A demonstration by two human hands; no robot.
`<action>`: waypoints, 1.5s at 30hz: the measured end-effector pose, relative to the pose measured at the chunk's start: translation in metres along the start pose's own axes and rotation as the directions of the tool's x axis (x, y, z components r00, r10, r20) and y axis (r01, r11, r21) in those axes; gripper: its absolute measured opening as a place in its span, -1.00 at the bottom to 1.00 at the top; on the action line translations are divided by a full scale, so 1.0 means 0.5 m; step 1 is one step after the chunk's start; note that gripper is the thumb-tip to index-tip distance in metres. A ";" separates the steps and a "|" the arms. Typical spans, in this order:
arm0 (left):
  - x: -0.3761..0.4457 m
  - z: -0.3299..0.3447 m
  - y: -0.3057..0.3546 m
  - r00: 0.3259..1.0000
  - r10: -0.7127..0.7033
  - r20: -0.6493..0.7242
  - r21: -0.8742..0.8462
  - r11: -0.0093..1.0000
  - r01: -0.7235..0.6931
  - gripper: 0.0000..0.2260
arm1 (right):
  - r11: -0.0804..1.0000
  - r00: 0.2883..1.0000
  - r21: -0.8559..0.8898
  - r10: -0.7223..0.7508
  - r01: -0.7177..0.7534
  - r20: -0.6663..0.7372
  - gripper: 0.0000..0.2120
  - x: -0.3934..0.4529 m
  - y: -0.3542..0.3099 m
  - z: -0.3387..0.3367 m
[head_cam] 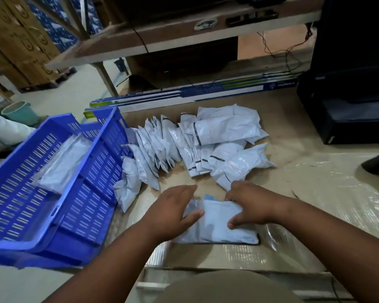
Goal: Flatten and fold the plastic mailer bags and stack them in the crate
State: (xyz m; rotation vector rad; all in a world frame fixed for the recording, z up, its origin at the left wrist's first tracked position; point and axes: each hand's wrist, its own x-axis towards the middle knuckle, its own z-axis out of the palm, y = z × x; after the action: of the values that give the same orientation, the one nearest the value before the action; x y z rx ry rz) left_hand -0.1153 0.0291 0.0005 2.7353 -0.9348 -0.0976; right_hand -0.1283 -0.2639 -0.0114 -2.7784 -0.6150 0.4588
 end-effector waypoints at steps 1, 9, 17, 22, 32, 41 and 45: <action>0.021 -0.017 0.012 0.998 0.054 -0.008 0.024 0.998 -0.054 -0.30 | 0.999 0.999 0.028 -0.034 0.034 -0.003 -0.45 0.011 -0.006 -0.012; 0.063 -0.190 0.008 0.996 0.038 0.085 0.088 0.995 -0.045 -0.67 | 0.955 0.954 0.072 -0.280 0.289 -0.109 -0.74 0.098 -0.123 -0.185; 0.018 -0.415 -0.125 0.949 -0.280 -0.143 0.184 0.935 0.304 -0.64 | 0.903 0.816 -0.123 -0.425 0.411 -0.392 -0.77 0.259 -0.296 -0.398; -0.018 -0.543 -0.268 0.839 -0.481 -0.253 0.177 0.830 0.529 -0.61 | 0.855 0.643 -0.158 -0.482 0.494 -0.595 -0.77 0.387 -0.416 -0.440; -0.053 -0.563 -0.552 0.694 -0.679 -0.238 0.103 0.693 0.713 -0.74 | 0.923 0.806 -0.087 -0.370 0.374 -0.462 -0.84 0.579 -0.614 -0.333; 0.002 -0.420 -0.737 0.644 -0.756 -0.112 -0.014 0.650 0.760 -0.91 | 0.966 0.892 0.038 -0.222 0.256 -0.394 -0.82 0.651 -0.652 -0.239; 0.031 -0.369 -0.805 0.645 -0.760 -0.078 -0.008 0.647 0.762 -0.57 | 0.979 0.893 0.047 -0.162 0.200 -0.420 -0.81 0.677 -0.663 -0.219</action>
State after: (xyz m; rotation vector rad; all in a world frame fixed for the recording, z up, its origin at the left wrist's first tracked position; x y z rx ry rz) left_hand 0.1622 0.3662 0.0768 2.9242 0.3177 -0.1297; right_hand 0.0816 0.1578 0.1096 -2.5808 -0.7162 -0.1426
